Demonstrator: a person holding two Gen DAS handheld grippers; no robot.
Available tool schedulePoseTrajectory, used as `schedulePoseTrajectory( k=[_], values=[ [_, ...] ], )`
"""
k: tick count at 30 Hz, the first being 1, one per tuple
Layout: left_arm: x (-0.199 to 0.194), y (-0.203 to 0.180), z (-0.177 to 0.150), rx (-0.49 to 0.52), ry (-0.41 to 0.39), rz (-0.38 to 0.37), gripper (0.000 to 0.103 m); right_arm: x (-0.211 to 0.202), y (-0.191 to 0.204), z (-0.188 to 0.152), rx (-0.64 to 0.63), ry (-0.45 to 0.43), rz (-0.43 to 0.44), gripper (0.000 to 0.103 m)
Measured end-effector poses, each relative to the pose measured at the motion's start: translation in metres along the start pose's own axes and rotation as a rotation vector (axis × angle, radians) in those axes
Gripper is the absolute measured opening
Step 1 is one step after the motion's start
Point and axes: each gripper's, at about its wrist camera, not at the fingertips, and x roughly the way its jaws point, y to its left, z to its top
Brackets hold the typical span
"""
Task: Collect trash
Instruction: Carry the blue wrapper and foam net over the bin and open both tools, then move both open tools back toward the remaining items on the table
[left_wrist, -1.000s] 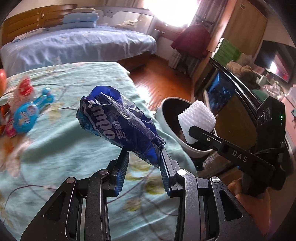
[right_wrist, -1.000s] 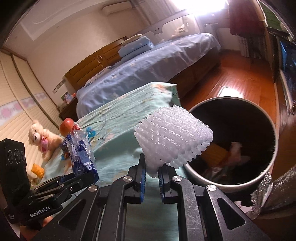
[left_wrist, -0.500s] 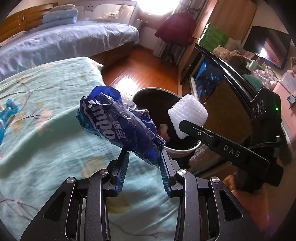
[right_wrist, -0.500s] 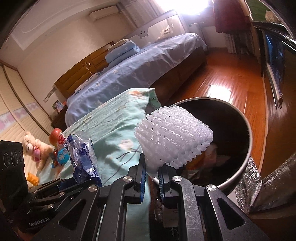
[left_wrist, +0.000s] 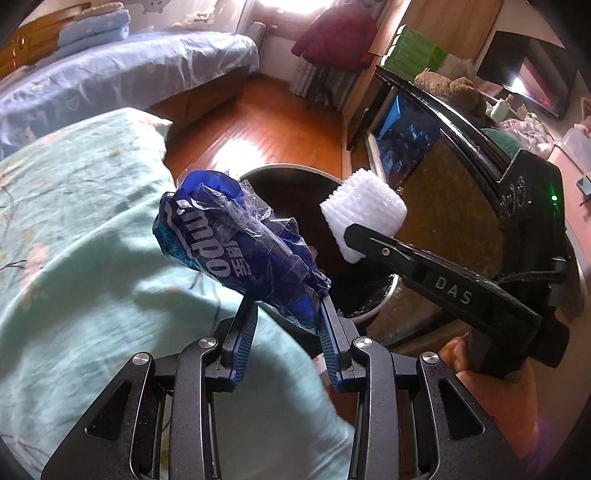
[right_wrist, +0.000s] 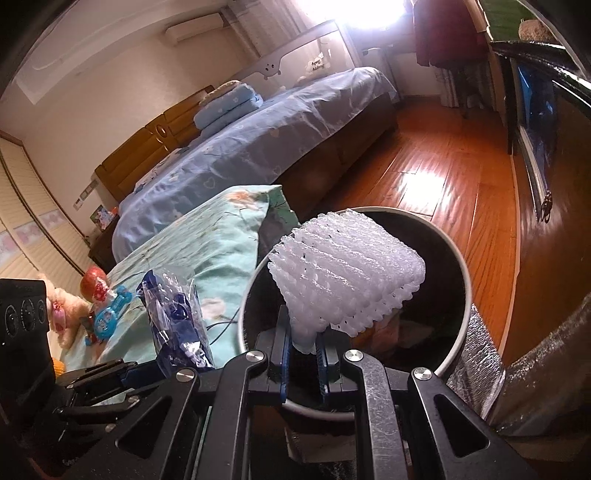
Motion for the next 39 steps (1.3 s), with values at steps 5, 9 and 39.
schedulePoseTrajectory(
  k=[5, 9, 39],
  values=[
    [0.009, -0.001, 0.005, -0.002, 0.018, -0.008, 0.032, 0.007, -0.011, 0.006, 0.012, 0.011, -0.012, 0.012],
    [0.015, -0.002, 0.009, -0.005, 0.029, -0.016, 0.032, 0.011, -0.017, 0.009, 0.022, 0.018, -0.019, 0.012],
    [-0.031, 0.034, -0.026, -0.068, -0.045, 0.057, 0.062, 0.002, -0.007, 0.004, 0.082, -0.003, 0.006, 0.073]
  ],
)
